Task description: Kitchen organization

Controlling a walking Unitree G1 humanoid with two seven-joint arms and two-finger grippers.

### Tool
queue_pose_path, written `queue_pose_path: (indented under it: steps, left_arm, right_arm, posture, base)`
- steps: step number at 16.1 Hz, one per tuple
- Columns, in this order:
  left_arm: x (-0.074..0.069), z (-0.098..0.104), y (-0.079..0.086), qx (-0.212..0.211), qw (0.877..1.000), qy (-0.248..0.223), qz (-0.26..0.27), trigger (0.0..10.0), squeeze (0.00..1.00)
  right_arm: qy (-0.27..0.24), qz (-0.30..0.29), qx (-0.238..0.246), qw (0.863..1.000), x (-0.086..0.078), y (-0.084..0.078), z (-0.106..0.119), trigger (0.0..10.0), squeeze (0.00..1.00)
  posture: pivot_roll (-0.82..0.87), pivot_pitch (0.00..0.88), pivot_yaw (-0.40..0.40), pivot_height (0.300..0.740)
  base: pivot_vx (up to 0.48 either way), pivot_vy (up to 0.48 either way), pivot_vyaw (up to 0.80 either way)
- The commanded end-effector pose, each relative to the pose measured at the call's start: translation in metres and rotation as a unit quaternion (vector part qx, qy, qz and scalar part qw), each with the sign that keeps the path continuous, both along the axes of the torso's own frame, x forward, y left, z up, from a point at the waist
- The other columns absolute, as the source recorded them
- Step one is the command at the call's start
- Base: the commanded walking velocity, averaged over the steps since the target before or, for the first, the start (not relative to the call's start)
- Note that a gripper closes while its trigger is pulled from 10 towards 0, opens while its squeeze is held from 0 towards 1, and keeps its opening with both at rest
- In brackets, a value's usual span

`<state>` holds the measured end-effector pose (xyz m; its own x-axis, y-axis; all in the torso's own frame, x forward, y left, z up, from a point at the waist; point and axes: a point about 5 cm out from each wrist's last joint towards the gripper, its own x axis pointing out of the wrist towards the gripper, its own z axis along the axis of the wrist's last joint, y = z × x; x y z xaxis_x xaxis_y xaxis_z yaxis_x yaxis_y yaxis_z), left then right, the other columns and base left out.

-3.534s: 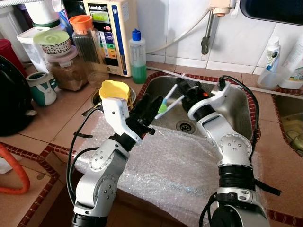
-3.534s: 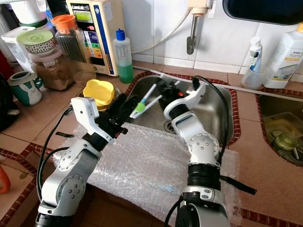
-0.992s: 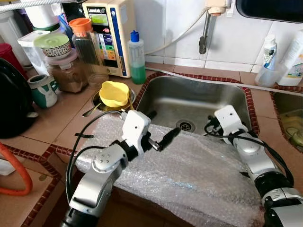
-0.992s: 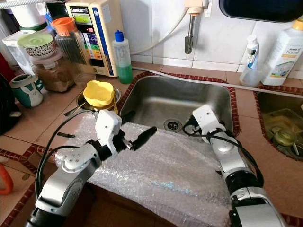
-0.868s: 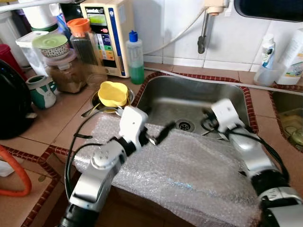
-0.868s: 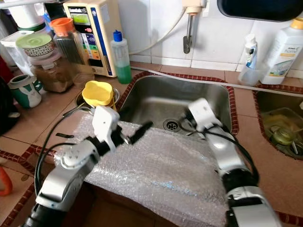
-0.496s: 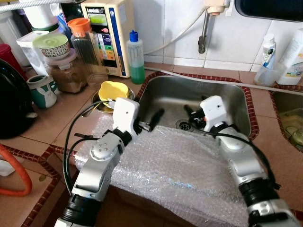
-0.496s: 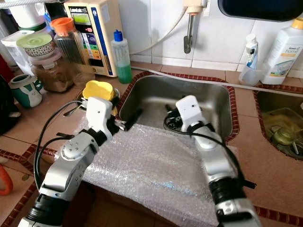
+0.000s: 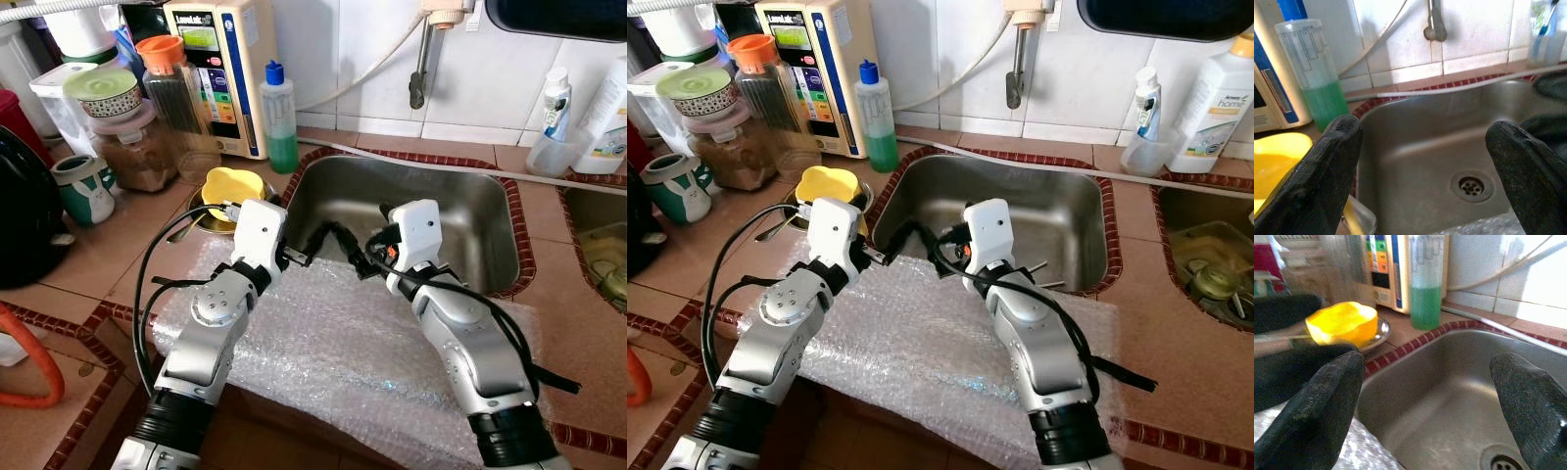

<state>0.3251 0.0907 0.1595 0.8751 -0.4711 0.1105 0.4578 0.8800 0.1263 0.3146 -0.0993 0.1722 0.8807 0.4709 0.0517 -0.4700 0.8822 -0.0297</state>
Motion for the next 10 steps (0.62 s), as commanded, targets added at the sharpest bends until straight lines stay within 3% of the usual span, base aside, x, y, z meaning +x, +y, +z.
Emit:
queue_pose_path:
  steps: [1,2,8,10]
  left_arm:
    - [0.003,-0.004,0.002,0.032,0.999,-0.009,0.012,10.0,0.89]
    - [0.007,-0.004,0.005,0.041,0.999,-0.016,0.022,10.0,0.0]
    - [0.015,-0.007,0.009,0.068,0.996,-0.037,0.04,10.0,0.0]
    - [0.023,-0.006,0.019,0.0,0.994,-0.009,0.109,10.0,0.0]
  right_arm:
    - [0.005,0.028,0.011,1.0,-0.008,0.009,0.003,10.0,1.0]
    - [0.01,0.032,0.014,0.999,-0.011,0.01,0.002,10.0,1.0]
    - [0.036,0.044,0.019,0.998,-0.019,0.016,0.003,10.0,1.0]
    - [0.033,0.057,0.019,0.998,-0.02,0.019,0.004,10.0,1.0]
  posture:
    - [-0.23,0.074,0.119,0.74]
    - [-0.23,0.074,0.119,0.74]
    - [-0.24,0.069,0.122,0.74]
    - [-0.23,0.066,0.122,0.74]
  base:
    - [0.0,0.0,0.0]
    - [0.0,0.0,0.0]
    - [0.0,0.0,0.0]
    - [0.0,0.0,0.0]
